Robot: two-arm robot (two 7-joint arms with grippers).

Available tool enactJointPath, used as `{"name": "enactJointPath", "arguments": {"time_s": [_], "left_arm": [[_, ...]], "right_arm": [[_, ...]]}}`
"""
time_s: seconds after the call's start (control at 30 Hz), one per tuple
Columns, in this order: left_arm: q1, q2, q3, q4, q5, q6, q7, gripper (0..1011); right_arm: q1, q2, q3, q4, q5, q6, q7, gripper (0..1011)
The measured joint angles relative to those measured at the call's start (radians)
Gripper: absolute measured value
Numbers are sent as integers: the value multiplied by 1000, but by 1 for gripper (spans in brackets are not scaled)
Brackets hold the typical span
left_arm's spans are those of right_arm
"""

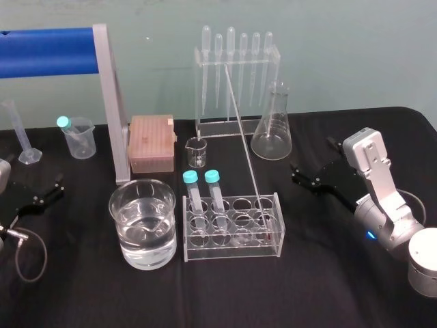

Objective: Hold the thermometer with one hand and immerse one end into the beaker, then reinsert it into the test tube rack.

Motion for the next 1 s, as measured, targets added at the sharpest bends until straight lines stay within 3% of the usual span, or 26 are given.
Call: {"name": "enactJointPath", "arguments": {"time_s": [1.0], "left_arm": [[0,0,0,0,0,0,0,1008]], "right_arm": [[0,0,0,0,0,0,0,1002]]}}
